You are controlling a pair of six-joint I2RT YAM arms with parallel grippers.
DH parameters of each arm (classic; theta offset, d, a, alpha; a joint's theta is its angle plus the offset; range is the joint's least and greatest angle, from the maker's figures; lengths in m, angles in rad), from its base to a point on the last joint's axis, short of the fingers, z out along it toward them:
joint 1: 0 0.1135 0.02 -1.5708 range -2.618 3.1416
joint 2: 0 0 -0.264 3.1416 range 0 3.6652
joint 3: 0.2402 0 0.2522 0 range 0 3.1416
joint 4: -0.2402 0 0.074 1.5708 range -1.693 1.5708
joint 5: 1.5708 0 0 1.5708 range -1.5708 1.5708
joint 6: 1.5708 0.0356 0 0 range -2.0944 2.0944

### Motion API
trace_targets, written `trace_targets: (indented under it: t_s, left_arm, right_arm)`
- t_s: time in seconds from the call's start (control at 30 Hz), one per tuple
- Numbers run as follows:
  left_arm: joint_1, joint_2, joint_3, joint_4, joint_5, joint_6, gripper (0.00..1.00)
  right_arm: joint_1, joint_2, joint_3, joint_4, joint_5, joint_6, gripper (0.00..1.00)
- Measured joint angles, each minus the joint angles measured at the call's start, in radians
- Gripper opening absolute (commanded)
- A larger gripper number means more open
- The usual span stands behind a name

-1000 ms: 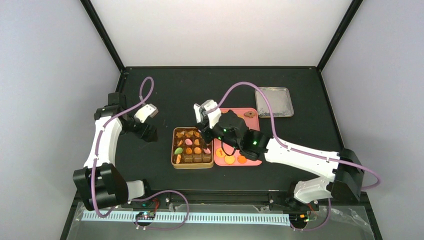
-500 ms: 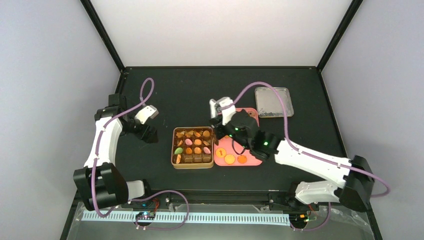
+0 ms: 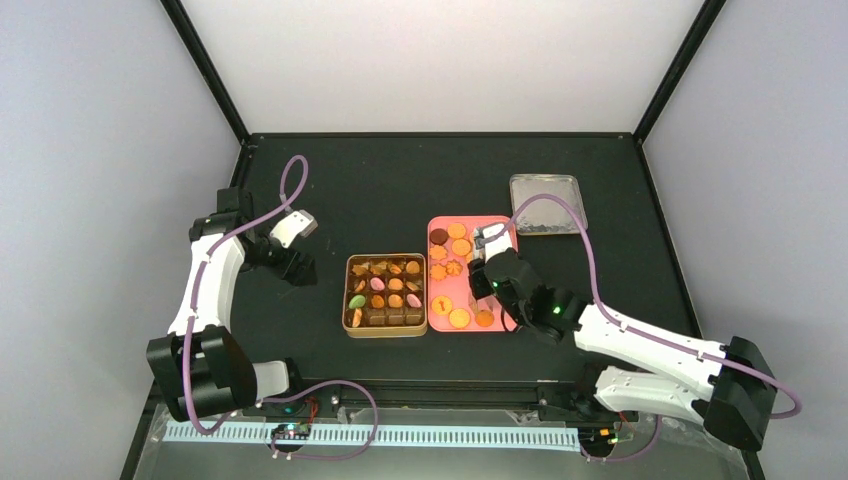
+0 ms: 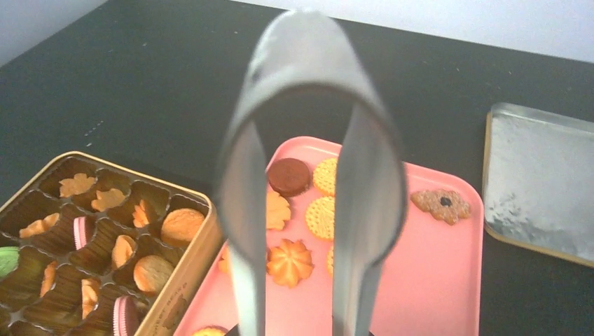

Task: Pack the cookies
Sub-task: Pick up the fake cookies from the plate.

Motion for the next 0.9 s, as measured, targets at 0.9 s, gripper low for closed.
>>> trace_targets:
  t_s: [0.9]
  left_arm:
    - [0.0,0.0,0.002,-0.006,0.0,0.007,0.95]
  right_arm:
    - [0.032,-0.113,-0.208,0.144,0.046,0.036,0.43]
